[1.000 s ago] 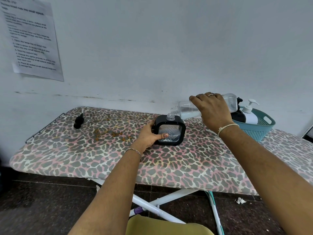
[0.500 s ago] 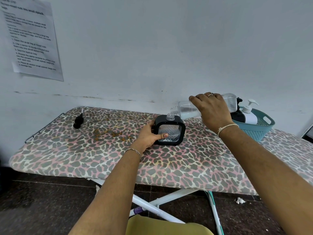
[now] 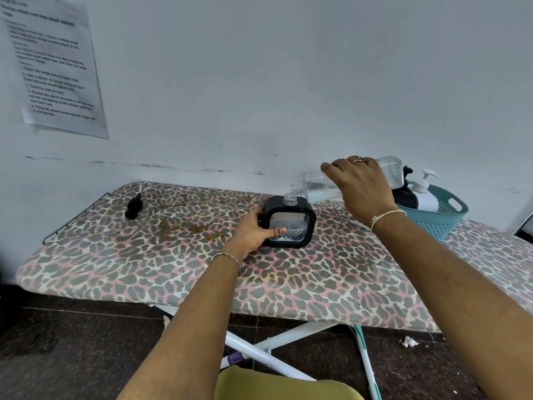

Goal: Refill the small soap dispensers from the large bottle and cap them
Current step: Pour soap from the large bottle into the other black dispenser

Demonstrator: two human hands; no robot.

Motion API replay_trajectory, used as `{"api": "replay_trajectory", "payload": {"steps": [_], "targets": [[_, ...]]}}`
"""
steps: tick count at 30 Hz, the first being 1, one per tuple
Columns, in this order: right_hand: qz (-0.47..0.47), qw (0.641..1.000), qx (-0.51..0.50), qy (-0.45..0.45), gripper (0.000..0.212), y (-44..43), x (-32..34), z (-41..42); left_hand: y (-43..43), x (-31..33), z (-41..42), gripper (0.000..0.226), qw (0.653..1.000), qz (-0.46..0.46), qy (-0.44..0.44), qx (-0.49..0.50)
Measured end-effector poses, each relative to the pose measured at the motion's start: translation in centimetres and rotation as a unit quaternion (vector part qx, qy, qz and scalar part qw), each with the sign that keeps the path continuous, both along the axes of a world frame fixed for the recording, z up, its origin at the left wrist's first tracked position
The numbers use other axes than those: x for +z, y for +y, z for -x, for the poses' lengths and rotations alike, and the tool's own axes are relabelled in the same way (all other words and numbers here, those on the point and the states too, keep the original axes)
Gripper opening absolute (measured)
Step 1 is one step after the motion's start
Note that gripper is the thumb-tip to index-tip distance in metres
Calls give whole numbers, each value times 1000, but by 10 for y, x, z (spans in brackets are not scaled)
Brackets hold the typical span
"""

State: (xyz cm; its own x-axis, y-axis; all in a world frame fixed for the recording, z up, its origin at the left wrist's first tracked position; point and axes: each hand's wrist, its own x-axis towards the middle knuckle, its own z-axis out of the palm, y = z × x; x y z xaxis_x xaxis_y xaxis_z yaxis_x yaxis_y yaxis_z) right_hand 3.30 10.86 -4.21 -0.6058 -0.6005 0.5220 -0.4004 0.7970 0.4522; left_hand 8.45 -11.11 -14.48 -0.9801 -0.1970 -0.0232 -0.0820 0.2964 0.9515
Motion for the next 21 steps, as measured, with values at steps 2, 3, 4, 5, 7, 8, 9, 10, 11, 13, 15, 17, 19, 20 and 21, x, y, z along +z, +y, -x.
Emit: {"api": "replay_trajectory", "payload": {"steps": [2, 3, 4, 5, 7, 8, 9, 10, 11, 13, 15, 17, 19, 20, 21], "targets": [[-4, 1000, 0, 2, 63, 0, 0, 0, 0, 0, 0, 97, 1000, -2, 0, 0], [-5, 1000, 0, 2, 63, 0, 0, 0, 0, 0, 0, 96, 1000, -4, -1, 1], [-5, 1000, 1, 3, 63, 0, 1, 1, 0, 0, -1, 94, 1000, -7, 0, 2], [-6, 1000, 2, 4, 62, 0, 1, 1, 0, 1, -1, 92, 1000, -11, 1, 2], [-7, 1000, 3, 6, 62, 0, 1, 1, 1, 2, -3, 90, 1000, -16, 4, 2], [-7, 1000, 3, 6, 63, 0, 1, 1, 1, 2, -4, 89, 1000, -17, 5, 1], [-8, 1000, 4, 6, 63, 0, 1, 1, 1, 3, -4, 88, 1000, -18, 4, 1], [-8, 1000, 4, 7, 63, 0, 1, 1, 1, 3, -4, 89, 1000, -19, 4, 0], [-9, 1000, 3, 7, 63, 0, 1, 1, 1, 2, -4, 90, 1000, -21, 3, 0], [-13, 1000, 2, 8, 64, 0, 1, 1, 1, 2, -3, 92, 1000, -21, 1, 0], [-14, 1000, 2, 7, 64, 0, 1, 1, 0, 2, -2, 93, 1000, -17, 0, 0], [-17, 1000, 0, 7, 64, 0, 1, 0, 0, 1, -2, 94, 1000, -14, -1, -2], [-21, 1000, -1, 10, 64, -1, 2, 0, 0, 2, -2, 93, 1000, -14, 0, -2], [-23, 1000, -2, 10, 64, -1, 2, 0, 0, 1, -2, 91, 1000, -15, 1, -1], [-24, 1000, -2, 10, 64, -1, 2, 0, 0, 2, -2, 90, 1000, -17, 2, 0]]}}
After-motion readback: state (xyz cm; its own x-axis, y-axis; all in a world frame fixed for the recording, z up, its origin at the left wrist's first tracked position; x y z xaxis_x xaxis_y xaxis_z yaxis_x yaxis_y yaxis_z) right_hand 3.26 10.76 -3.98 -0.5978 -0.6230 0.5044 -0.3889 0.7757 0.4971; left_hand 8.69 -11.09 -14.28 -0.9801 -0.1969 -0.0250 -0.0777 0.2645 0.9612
